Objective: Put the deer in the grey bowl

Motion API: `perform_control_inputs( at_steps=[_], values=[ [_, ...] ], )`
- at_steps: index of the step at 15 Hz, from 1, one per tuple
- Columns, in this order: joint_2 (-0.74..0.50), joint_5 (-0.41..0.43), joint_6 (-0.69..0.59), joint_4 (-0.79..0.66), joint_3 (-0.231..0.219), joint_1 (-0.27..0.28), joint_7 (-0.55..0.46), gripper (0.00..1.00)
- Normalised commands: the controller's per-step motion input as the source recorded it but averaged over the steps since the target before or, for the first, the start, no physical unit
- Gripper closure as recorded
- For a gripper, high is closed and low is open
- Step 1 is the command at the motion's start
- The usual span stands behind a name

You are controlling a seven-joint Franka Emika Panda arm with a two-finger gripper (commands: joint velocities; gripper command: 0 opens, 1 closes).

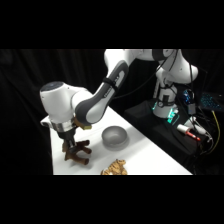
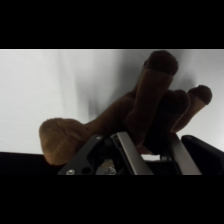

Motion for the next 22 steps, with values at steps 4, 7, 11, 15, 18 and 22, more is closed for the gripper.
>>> perform_control_inputs(
  at_steps=[4,7,11,15,18,22],
  values=[
    [-0.62,-0.043,-0.20,-0.51,0.029,0.004,-0.05,0.96],
    [-0.64,-0.013,-0.05,-0.70,0.043,-0.037,-0.04,0.96],
    [-0.67,0.023,0.12,-0.84,0.046,-0.066,-0.01,0.96],
    [-0.65,0.057,0.22,-0.84,0.048,-0.073,0.01,0.96],
    [-0.52,0.110,0.22,-0.69,0.054,-0.080,0.00,0.96],
    [-0.33,0.134,0.27,-0.51,0.073,-0.066,-0.03,0.96]
  ],
)
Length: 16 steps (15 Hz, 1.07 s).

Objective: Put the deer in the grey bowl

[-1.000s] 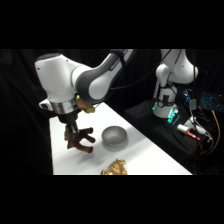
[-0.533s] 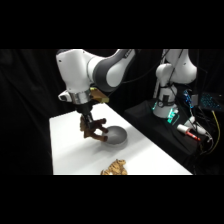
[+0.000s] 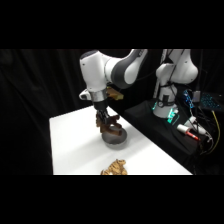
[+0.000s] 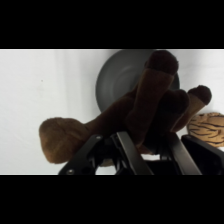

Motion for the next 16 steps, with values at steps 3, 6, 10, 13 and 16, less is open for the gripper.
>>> perform_control_inputs(
  at_steps=[3,6,10,13,16],
  values=[
    [-0.16,0.159,0.32,-0.37,0.078,-0.074,-0.08,0.96],
    [-0.12,0.153,0.27,-0.29,0.078,-0.080,-0.11,0.96],
    [-0.08,0.123,0.20,-0.19,0.081,-0.075,-0.13,0.50],
    [-0.11,0.106,0.15,-0.15,0.077,-0.067,-0.14,0.25],
    [-0.17,0.073,0.10,-0.13,0.068,-0.055,-0.13,0.00]
  ],
)
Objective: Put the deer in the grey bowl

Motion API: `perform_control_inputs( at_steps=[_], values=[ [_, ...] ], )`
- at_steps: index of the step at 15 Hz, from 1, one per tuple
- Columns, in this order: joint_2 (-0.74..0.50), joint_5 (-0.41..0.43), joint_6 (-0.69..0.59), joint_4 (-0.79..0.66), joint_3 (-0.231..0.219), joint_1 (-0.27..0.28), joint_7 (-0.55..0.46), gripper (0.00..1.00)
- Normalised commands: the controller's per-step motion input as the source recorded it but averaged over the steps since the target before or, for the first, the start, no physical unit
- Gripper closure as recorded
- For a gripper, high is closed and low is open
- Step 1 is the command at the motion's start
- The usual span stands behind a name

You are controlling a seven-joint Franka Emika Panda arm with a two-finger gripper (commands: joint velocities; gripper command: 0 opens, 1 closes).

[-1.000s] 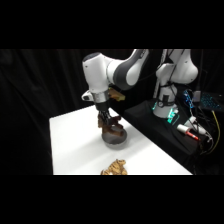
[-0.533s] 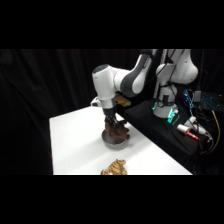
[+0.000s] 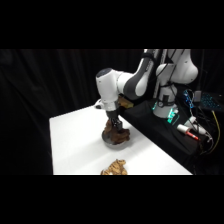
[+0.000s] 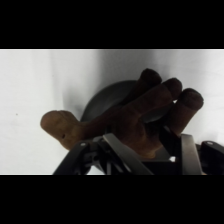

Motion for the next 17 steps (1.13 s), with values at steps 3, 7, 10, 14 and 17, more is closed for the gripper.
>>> perform_control_inputs(
  at_steps=[3,7,10,14,17],
  values=[
    [-0.26,-0.042,-0.03,-0.11,0.041,-0.023,-0.07,0.00],
    [-0.39,-0.107,-0.19,-0.06,0.023,-0.008,-0.03,0.00],
    [-0.43,-0.093,-0.35,0.02,0.020,-0.025,-0.05,0.00],
    [-0.30,-0.079,-0.32,0.13,0.013,-0.047,-0.06,0.00],
    [-0.11,-0.023,-0.19,0.14,0.022,-0.048,-0.06,0.00]
  ],
)
